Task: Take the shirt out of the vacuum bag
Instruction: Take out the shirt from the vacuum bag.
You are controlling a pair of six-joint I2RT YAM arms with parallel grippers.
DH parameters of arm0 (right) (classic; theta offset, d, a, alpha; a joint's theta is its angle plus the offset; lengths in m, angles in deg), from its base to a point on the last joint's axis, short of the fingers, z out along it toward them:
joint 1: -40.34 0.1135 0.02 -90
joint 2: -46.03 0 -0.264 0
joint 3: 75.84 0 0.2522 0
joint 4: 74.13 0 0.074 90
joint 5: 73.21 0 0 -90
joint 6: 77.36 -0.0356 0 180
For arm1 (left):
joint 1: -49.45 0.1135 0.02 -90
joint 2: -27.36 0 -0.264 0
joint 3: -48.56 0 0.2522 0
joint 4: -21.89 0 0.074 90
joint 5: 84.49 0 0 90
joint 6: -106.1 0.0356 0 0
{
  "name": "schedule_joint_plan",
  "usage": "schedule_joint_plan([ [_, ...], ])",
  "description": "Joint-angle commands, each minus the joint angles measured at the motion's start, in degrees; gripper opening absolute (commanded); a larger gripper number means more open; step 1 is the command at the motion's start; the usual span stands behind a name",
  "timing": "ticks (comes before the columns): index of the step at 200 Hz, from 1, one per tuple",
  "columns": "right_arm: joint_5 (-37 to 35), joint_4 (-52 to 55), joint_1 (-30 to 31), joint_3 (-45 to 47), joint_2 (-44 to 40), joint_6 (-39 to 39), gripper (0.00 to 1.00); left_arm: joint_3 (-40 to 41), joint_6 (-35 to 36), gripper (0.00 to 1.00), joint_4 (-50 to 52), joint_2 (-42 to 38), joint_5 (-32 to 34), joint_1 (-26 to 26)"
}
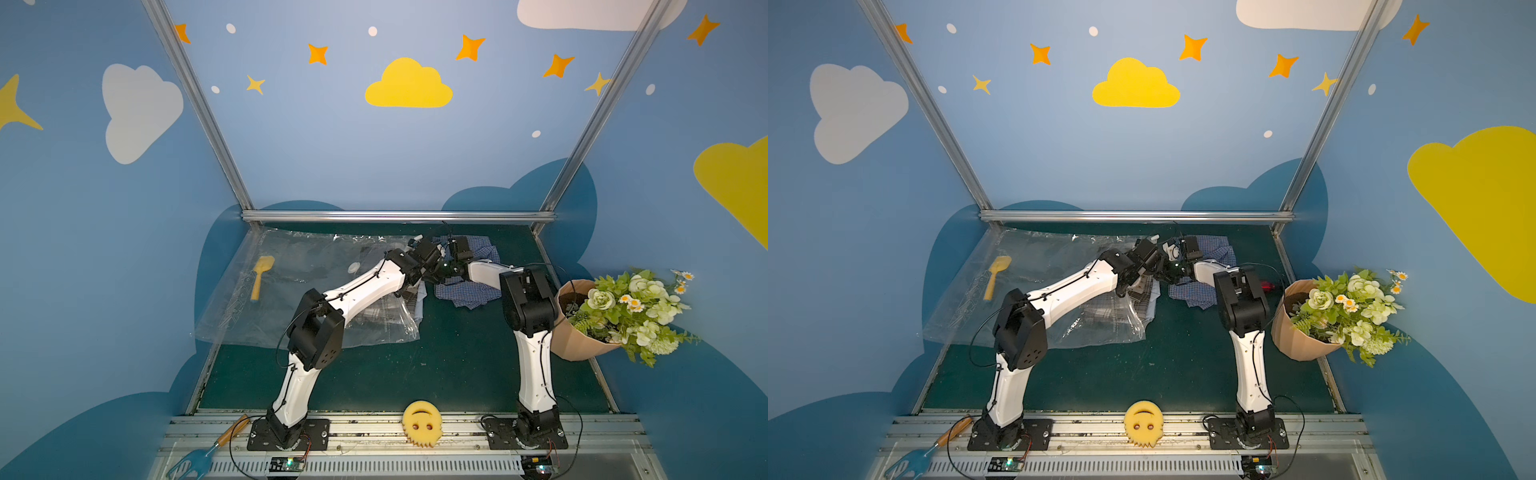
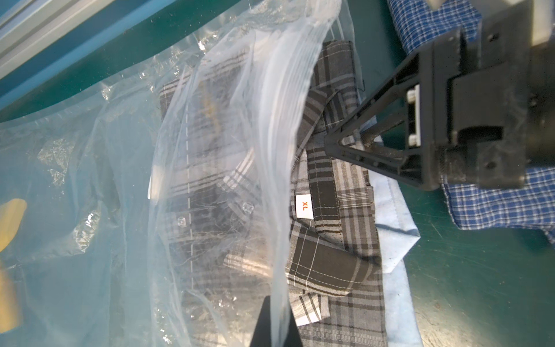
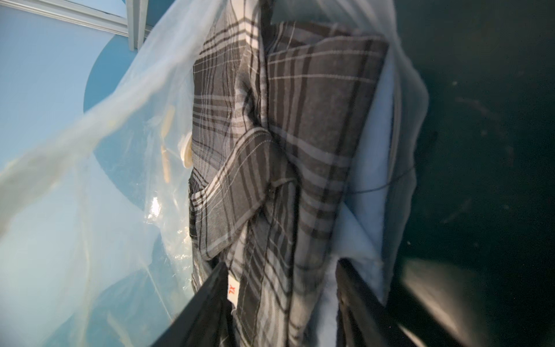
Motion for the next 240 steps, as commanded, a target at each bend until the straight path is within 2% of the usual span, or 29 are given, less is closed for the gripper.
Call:
schedule_joint_plan([
  [1, -0.8, 1.2, 0.7, -1.0, 0.9, 0.7, 0.57, 0.4, -0.3, 0.03, 0.0, -2.4, -0.1, 0.5],
  [46, -2.0, 1.2, 1.8, -0.9, -0.3, 0.5, 0.45, 1.2, -0.4, 0.03, -0.6, -2.5, -0.8, 0.7],
  [169, -5.7, 6.7, 2.6, -3.2, -4.1, 2.1, 0.00, 6.5, -1.3, 0.04, -3.7, -4.3, -2.5, 1.5],
  [240, -6.3, 9.6, 2.5, -3.2, -10.3, 2.0, 0.00, 8.9, -1.2, 0.03, -5.1, -5.6, -3.0, 2.5],
])
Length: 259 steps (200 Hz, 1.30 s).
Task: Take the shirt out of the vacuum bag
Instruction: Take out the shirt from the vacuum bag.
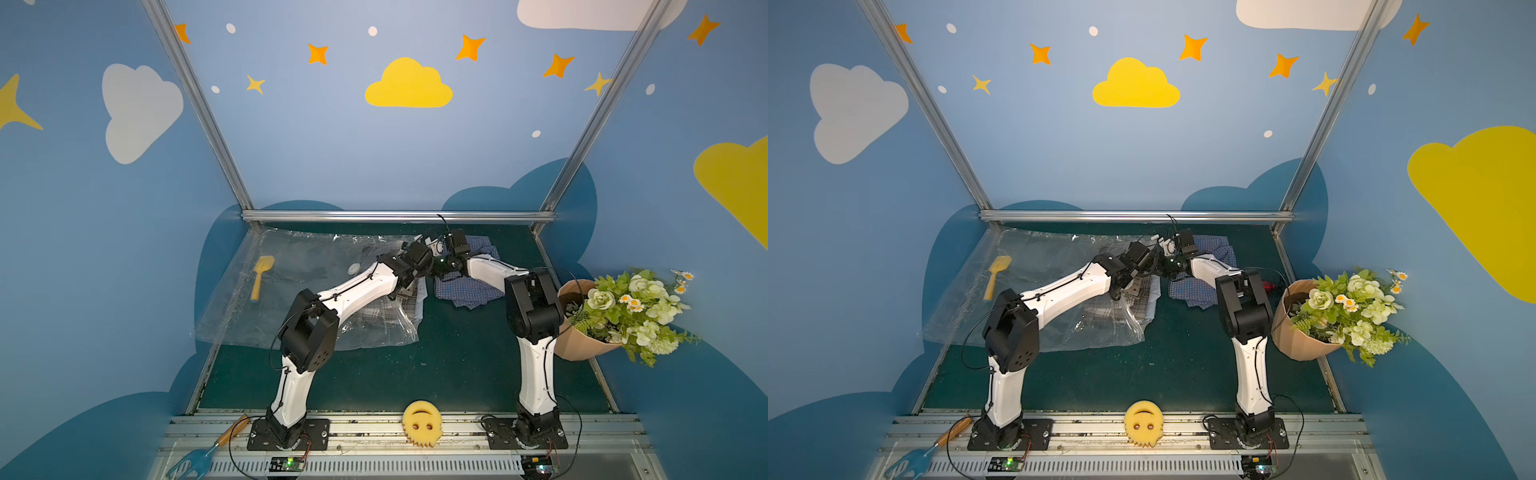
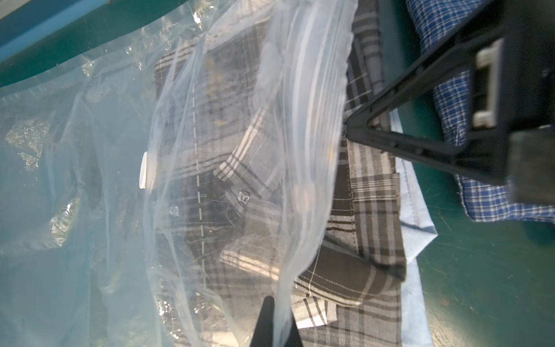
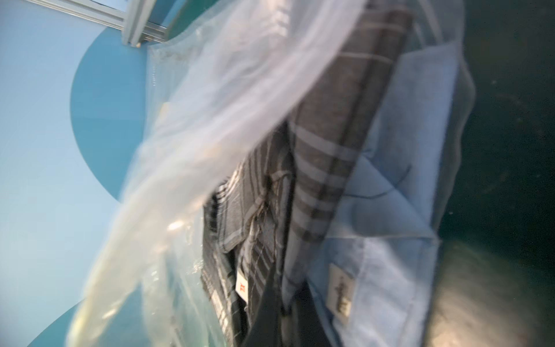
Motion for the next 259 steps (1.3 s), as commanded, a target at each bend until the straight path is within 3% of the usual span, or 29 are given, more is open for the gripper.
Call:
schedule_joint_plan([
  [1, -0.5, 2.1, 0.1, -1.7, -3.9, 0.7, 0.00, 1.3, -0.7, 0.04, -0.1, -2.1, -0.1, 0.8],
  [81, 0.7, 3.4, -1.2, -1.2, -6.5, -0.7, 0.00, 4.4, -1.5, 0.03, -1.9, -2.3, -0.8, 2.2],
  [169, 0.4, 12.6, -4.7, -3.5, -9.7, 2.4, 0.00, 4.6, -1.9, 0.03, -2.4, -2.0, -1.6, 2.5],
  [259, -1.1, 25.6, -12.8, -3.2, -13.8, 11.1, 0.00, 3.3, -1.6, 0.03, -3.1, 0.1, -3.1, 3.0],
])
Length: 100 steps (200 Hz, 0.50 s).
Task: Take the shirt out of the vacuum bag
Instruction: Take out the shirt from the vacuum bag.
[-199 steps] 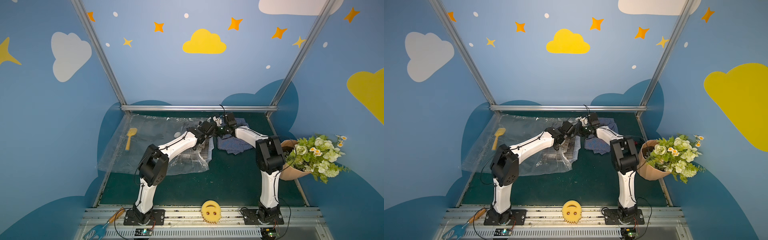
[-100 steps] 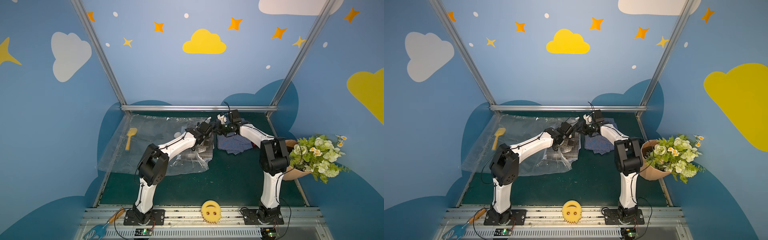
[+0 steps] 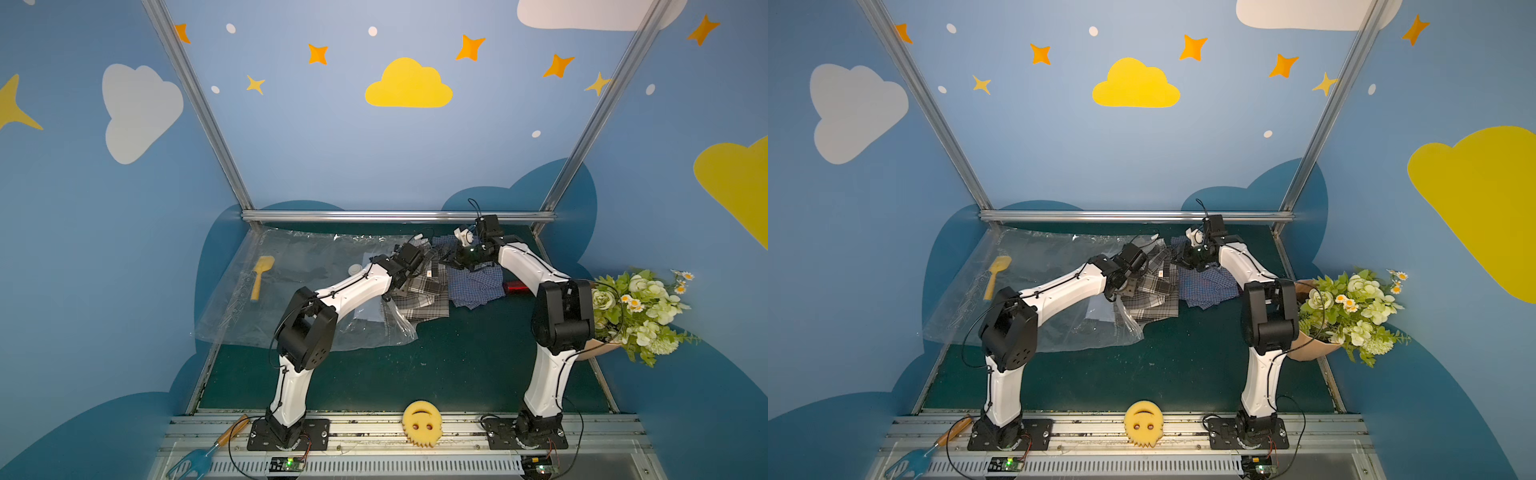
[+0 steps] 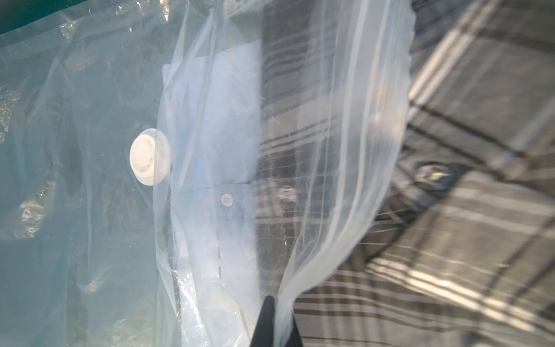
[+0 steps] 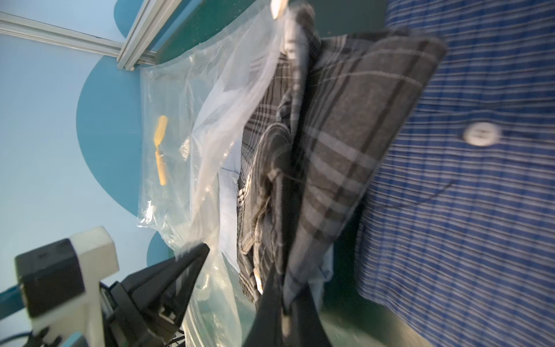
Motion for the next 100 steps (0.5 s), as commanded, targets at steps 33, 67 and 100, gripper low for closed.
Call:
schedule_joint_plan([
  [33, -1.1, 6.9, -5.6, 0.2, -5.3, 6.1, 0.00, -1.1, -0.7, 0.06, -0.1, 1.4, -0.8, 0.6],
  [67, -2.2, 6.2, -9.3, 3.9, -6.5, 6.6, 0.00, -1.3, -0.8, 0.20, -0.2, 2.2, -1.8, 0.6],
  [100, -1.7, 3.9, -14.0, 8.5, -7.2, 6.8, 0.00, -2.5, -0.6, 0.48, 0.0, 2.4, -2.4, 0.6],
])
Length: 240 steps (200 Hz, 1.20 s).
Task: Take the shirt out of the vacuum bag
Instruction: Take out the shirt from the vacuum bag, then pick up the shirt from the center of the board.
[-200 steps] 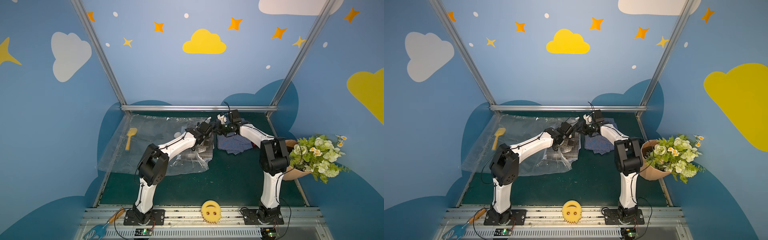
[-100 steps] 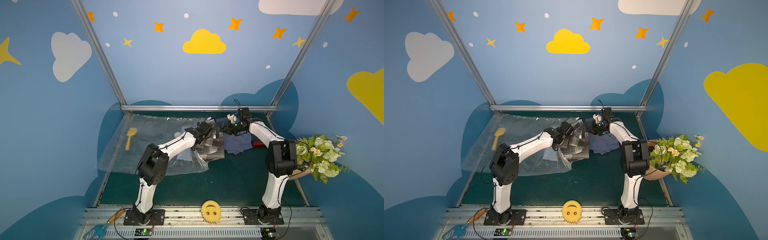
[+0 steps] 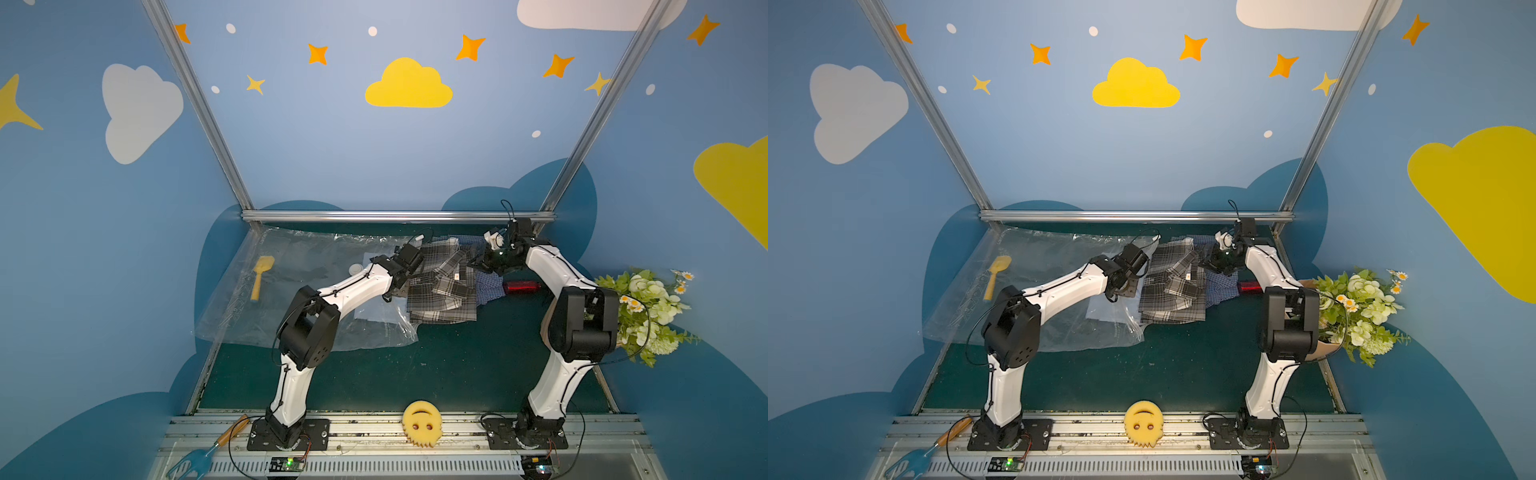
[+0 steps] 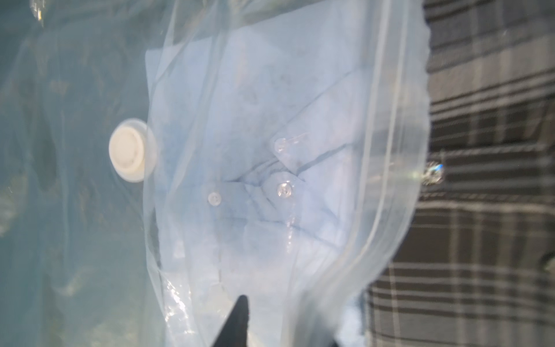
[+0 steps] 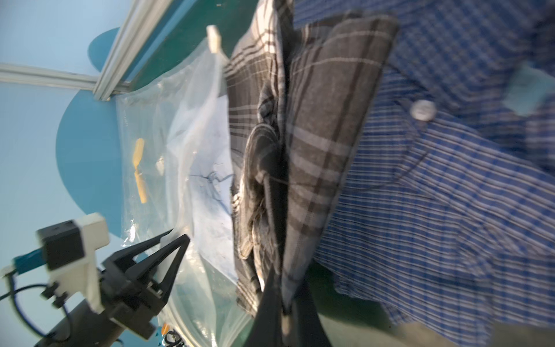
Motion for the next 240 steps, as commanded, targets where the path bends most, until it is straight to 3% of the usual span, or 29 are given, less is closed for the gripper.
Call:
schedule_joint_plan([
  [1, -0.3, -1.4, -3.5, 2.9, -2.3, 1.1, 0.00, -2.4, 0.1, 0.49, 0.8, 1.3, -0.1, 0.3],
  [27, -0.1, -1.6, -6.1, 4.0, -1.1, 2.4, 0.00, -5.0, 0.7, 0.65, 1.0, 1.3, -1.6, -0.3],
  [58, 1.3, -4.1, -7.8, 4.4, 1.7, 1.1, 0.00, -7.0, 4.3, 0.70, -1.6, 0.5, -6.0, -3.0],
  [91, 2.7, -7.1, -7.9, 5.1, 4.0, -1.1, 0.00, -5.8, 6.9, 0.69, -6.4, 0.0, -11.6, -5.8],
  [145, 3.7, -10.5, -8.4, 6.9, 5.6, -3.8, 0.00, -2.0, 1.7, 0.63, -11.6, 3.1, -21.7, -6.0],
  [240, 4.1, -11.9, -9.2, 7.7, 5.6, -5.0, 0.00, 2.2, -3.9, 0.57, -16.6, 7.3, -29.0, -2.8],
])
